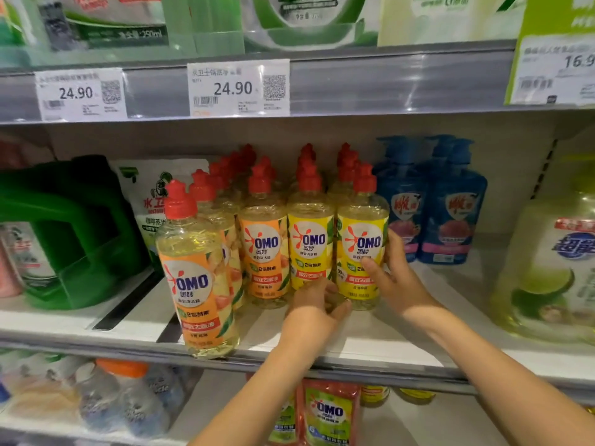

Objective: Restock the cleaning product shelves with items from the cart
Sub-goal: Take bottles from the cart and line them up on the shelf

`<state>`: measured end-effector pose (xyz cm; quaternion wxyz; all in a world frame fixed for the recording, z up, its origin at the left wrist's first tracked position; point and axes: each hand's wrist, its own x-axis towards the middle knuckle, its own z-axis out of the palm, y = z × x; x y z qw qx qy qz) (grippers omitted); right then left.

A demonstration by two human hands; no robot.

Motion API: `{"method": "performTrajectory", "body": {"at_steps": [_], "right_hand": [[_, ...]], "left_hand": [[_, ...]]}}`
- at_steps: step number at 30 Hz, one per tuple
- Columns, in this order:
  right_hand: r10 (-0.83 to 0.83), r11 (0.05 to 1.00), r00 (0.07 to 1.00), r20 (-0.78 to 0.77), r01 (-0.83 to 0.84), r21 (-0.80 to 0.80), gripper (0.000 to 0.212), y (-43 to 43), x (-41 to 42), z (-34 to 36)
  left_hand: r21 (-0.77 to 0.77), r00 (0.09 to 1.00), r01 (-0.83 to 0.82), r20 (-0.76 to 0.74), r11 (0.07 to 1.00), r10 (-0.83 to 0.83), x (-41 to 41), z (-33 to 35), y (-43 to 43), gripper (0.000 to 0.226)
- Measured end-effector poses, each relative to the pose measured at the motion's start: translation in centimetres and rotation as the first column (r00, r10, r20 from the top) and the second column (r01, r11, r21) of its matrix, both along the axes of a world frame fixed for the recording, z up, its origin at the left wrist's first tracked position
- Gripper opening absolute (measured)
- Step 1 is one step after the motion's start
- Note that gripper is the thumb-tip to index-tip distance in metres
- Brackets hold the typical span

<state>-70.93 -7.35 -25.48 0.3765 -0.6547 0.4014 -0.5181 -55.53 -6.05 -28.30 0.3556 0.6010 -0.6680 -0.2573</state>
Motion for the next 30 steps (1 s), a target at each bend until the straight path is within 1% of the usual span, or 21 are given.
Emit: {"method": "performTrajectory", "body": {"at_steps": [4,5,6,7,9,11,13,15,16,17,19,20,23,27,30], "right_hand": [[-0.009,1.000,1.000,-0.026,0.008,-0.013,0.053,-0.5,-0.1,-0.3],[-0.010,1.000,1.000,-0.029,0.009,-0.019,0.052,-0.5,-0.1,-0.3],[-0.009,1.000,1.000,-0.027,0.008,-0.025,0.051,-0.5,-0.1,-0.3],[-0.006,1.000,1.000,-0.026,0.005,-0.027,0.051,-0.5,-0.1,-0.3],[-0.006,1.000,1.000,-0.020,0.005,-0.023,0.051,-0.4,0.0,-0.2],[-0.011,1.000,1.000,-0.018,0.010,-0.017,0.051,-0.3,0.0,0.0],[-0.013,1.000,1.000,-0.015,0.013,-0.003,0.051,0.0,0.0,0.2],[-0.013,1.000,1.000,-0.029,0.013,0.010,0.051,0.7,0.0,0.4],[-0.010,1.000,0.999,-0.034,0.011,0.019,0.053,1.2,0.0,0.5],[-0.008,1.000,0.999,-0.034,0.009,0.029,0.057,1.7,-0.1,0.5],[0.001,0.998,1.000,-0.017,0.000,0.056,0.060,2.8,-0.2,0.4],[0.005,0.998,1.000,-0.007,-0.004,0.070,0.058,3.3,-0.2,0.4],[0.008,0.998,1.000,-0.006,-0.008,0.070,0.055,4.8,-0.2,0.2],[0.014,0.999,0.999,-0.028,-0.013,0.045,0.057,6.3,-0.4,0.1],[0.022,0.999,0.999,-0.027,-0.021,0.037,0.061,6.5,-0.6,0.2]], "left_hand": [[-0.013,0.999,-0.012,-0.031,1.000,0.012,0.1,0.4,0.4,0.018],[-0.048,0.999,-0.015,-0.041,0.999,0.013,0.1,0.6,0.7,0.017],[-0.129,0.998,-0.026,-0.051,0.991,0.020,0.3,0.9,1.0,0.017],[-0.254,0.998,-0.050,-0.060,0.966,0.036,0.4,1.2,1.5,0.019],[-0.506,0.993,-0.117,-0.068,0.855,0.095,0.8,2.3,2.2,0.032],[-0.667,0.983,-0.175,-0.072,0.724,0.171,1.4,3.9,2.3,0.045],[-0.762,0.962,-0.176,0.000,0.623,0.272,1.8,5.5,1.9,0.056],[-0.791,0.904,-0.166,0.117,0.589,0.411,1.7,6.7,1.4,0.066],[-0.783,0.858,-0.167,0.184,0.599,0.480,1.7,7.3,1.2,0.070],[-0.749,0.808,-0.183,0.255,0.637,0.531,1.5,8.0,1.1,0.074],[-0.587,0.745,-0.225,0.411,0.778,0.526,1.2,9.5,0.7,0.081],[-0.533,0.730,-0.239,0.452,0.811,0.512,1.1,10.0,0.3,0.081],[-0.536,0.692,-0.230,0.496,0.812,0.524,1.1,10.4,-0.6,0.080],[-0.543,0.680,-0.209,0.517,0.813,0.520,0.9,10.0,-1.3,0.081],[-0.544,0.708,-0.204,0.492,0.814,0.507,0.5,10.1,-1.0,0.082]]}}
